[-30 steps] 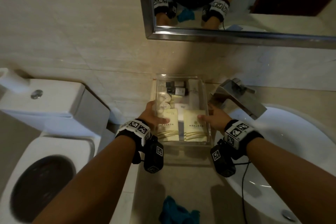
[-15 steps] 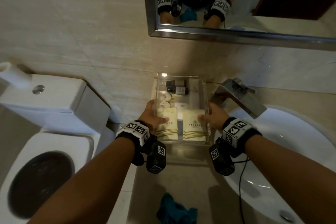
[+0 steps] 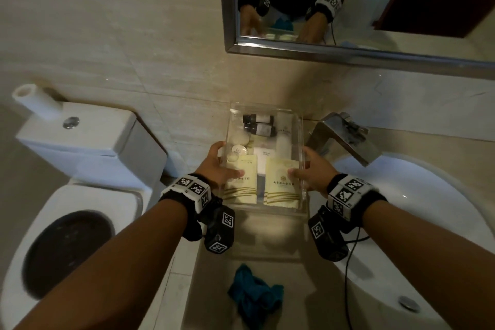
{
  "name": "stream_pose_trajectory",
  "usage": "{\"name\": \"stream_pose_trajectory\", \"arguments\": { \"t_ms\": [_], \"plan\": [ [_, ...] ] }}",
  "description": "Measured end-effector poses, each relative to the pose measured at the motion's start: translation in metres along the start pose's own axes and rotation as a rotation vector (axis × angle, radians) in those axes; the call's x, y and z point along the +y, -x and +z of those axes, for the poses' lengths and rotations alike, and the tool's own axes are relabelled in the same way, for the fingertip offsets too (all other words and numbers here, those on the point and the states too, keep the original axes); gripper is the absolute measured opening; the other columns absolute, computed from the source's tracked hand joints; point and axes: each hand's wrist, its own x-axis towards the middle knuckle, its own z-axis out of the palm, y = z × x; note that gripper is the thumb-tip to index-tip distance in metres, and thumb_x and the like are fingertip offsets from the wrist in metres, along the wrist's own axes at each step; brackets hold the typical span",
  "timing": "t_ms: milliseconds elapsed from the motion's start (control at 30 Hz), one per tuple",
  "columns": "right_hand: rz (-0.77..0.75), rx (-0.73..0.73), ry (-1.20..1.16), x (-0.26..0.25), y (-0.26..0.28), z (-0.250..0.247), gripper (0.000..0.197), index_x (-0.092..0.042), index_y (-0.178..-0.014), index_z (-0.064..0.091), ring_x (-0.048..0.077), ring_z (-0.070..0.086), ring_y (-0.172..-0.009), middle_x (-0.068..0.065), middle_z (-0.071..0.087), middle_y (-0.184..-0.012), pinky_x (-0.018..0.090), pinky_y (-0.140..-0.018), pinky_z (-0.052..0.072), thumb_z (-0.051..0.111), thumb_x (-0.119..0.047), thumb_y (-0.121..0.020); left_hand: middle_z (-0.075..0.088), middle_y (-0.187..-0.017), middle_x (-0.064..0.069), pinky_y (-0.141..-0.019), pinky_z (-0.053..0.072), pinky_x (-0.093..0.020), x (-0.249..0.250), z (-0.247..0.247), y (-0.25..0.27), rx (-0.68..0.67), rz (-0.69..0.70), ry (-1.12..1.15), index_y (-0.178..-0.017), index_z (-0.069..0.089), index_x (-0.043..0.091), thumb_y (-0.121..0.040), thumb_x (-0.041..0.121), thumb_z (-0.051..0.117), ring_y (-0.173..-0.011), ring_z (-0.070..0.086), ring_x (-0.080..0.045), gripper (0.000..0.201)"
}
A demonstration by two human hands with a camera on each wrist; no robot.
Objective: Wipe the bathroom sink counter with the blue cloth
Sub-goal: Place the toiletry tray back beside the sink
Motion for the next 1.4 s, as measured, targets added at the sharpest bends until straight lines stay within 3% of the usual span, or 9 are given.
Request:
{"name": "stream_pose_trajectory", "arguments": {
  "t_ms": [100, 267, 600, 700, 867, 1033, 1100, 1200, 1400],
  "plan": [
    [-0.003, -0.027, -0.013, -0.001, 0.018, 0.001, 0.052, -0.018, -0.126, 0.042, 0.029, 0.060, -0.107, 0.013, 0.061, -0.117, 0.052, -0.090, 0.051, 0.065, -0.007, -0.082, 0.057, -0.121, -0.008, -0.091, 0.049, -0.057, 0.000, -0.004, 0.019, 0.016, -0.018, 0.025, -0.137, 0.027, 0.031, -0.071, -0.001, 0.077, -0.111, 0.059, -0.031, 0.088],
    [-0.005, -0.080, -0.073, -0.005, 0.047, 0.001, 0.053, -0.020, -0.129, 0.039, 0.026, 0.061, -0.098, 0.010, 0.062, -0.108, 0.039, -0.066, 0.055, 0.064, -0.006, -0.084, 0.059, -0.117, -0.008, -0.088, 0.051, -0.050, 0.002, -0.009, 0.053, 0.000, -0.028, 0.045, -0.136, 0.027, 0.028, -0.073, -0.001, 0.075, -0.110, 0.059, -0.032, 0.084],
    [-0.042, -0.117, -0.105, 0.002, 0.102, -0.018, 0.058, -0.023, -0.132, 0.040, 0.029, 0.062, -0.103, 0.012, 0.063, -0.116, 0.054, -0.084, 0.053, 0.067, -0.011, -0.082, 0.061, -0.121, -0.015, -0.084, 0.053, -0.049, 0.010, 0.010, 0.120, 0.034, -0.004, 0.107, -0.137, 0.027, 0.025, -0.075, -0.004, 0.073, -0.104, 0.062, -0.032, 0.083],
    [-0.060, -0.093, -0.105, 0.005, 0.120, -0.023, 0.058, -0.021, -0.132, 0.041, 0.027, 0.062, -0.099, 0.010, 0.061, -0.116, 0.047, -0.074, 0.056, 0.067, -0.009, -0.082, 0.063, -0.117, -0.013, -0.088, 0.051, -0.053, 0.010, 0.018, 0.135, 0.039, 0.007, 0.090, -0.139, 0.027, 0.025, -0.075, -0.002, 0.074, -0.102, 0.063, -0.031, 0.084],
    [-0.075, -0.043, -0.139, 0.012, 0.154, -0.030, 0.057, -0.018, -0.134, 0.034, 0.014, 0.058, -0.077, -0.002, 0.056, -0.091, 0.029, -0.052, 0.050, 0.061, -0.005, -0.086, 0.066, -0.107, -0.007, -0.089, 0.050, -0.055, 0.011, 0.029, 0.158, 0.017, 0.029, 0.073, -0.137, 0.028, 0.026, -0.074, -0.002, 0.074, -0.099, 0.064, -0.030, 0.083],
    [-0.042, 0.014, -0.149, 0.020, 0.182, -0.026, 0.072, -0.024, -0.142, 0.022, 0.019, 0.059, -0.086, 0.015, 0.055, -0.125, 0.033, -0.058, 0.049, 0.064, -0.015, -0.085, 0.065, -0.104, -0.006, -0.079, 0.054, -0.047, 0.008, 0.033, 0.177, -0.036, 0.065, 0.076, -0.136, 0.028, 0.027, -0.076, -0.002, 0.074, -0.096, 0.063, -0.028, 0.080],
    [-0.037, 0.040, -0.156, 0.025, 0.192, -0.019, 0.074, -0.024, -0.144, 0.019, 0.023, 0.058, -0.092, 0.015, 0.057, -0.123, 0.033, -0.060, 0.049, 0.064, -0.017, -0.085, 0.064, -0.103, -0.006, -0.077, 0.054, -0.044, 0.002, 0.031, 0.183, -0.046, 0.083, 0.066, -0.136, 0.028, 0.026, -0.075, -0.002, 0.074, -0.094, 0.063, -0.028, 0.081],
    [-0.034, 0.061, -0.172, 0.029, 0.209, -0.004, 0.072, -0.024, -0.143, 0.021, 0.025, 0.057, -0.096, 0.010, 0.060, -0.109, 0.037, -0.064, 0.051, 0.063, -0.016, -0.085, 0.061, -0.112, -0.010, -0.090, 0.051, -0.051, -0.008, 0.022, 0.193, -0.062, 0.100, 0.011, -0.137, 0.026, 0.025, -0.074, 0.002, 0.077, -0.103, 0.061, -0.031, 0.084],
    [-0.015, 0.114, -0.199, 0.038, 0.240, 0.014, 0.067, -0.025, -0.139, 0.028, 0.030, 0.059, -0.105, 0.011, 0.060, -0.116, 0.051, -0.086, 0.052, 0.065, -0.017, -0.084, 0.062, -0.115, -0.009, -0.091, 0.050, -0.054, -0.016, 0.016, 0.213, -0.112, 0.126, -0.040, -0.136, 0.027, 0.028, -0.071, 0.007, 0.080, -0.105, 0.062, -0.030, 0.086]
  ]
}}
